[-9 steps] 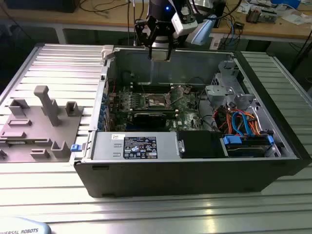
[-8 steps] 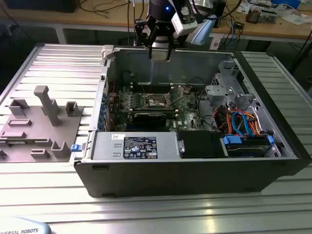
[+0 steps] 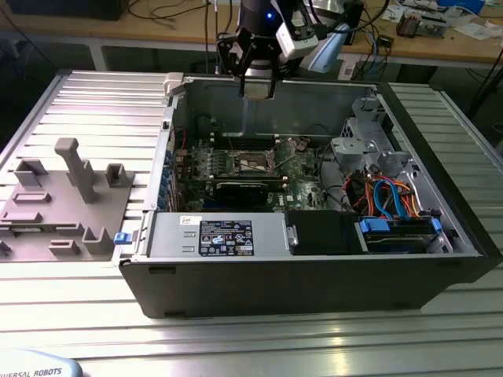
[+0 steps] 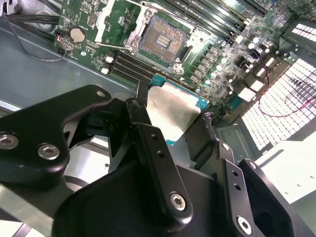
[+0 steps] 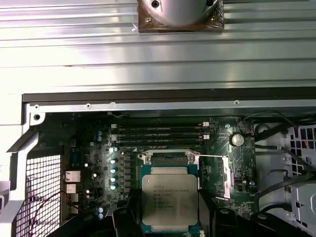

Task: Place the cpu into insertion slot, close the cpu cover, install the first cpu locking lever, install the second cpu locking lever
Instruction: 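Place the cpu into insertion slot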

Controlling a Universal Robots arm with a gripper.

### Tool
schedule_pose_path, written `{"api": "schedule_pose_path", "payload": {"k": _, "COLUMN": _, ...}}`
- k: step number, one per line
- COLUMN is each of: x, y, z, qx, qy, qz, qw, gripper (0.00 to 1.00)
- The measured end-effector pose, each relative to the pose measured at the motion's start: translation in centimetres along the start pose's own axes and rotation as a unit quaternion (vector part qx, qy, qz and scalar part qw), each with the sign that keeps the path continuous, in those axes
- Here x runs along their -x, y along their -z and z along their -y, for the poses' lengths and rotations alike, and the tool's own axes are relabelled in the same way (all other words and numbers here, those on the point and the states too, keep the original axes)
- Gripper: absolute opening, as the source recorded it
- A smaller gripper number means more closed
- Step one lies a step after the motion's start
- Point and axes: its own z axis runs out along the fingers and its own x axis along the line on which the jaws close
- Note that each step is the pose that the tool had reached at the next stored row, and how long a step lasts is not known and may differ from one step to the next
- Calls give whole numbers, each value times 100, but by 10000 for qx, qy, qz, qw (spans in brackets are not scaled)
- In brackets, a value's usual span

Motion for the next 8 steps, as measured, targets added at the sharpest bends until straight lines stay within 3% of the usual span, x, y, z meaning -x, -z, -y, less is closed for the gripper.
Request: {"api": "schedule_pose_path", "payload": {"k": 8, "x": 0, "y": -32, "z": 3, "qx": 0, "qy": 0, "qz": 0, "qw": 10000, "gripper": 54}}
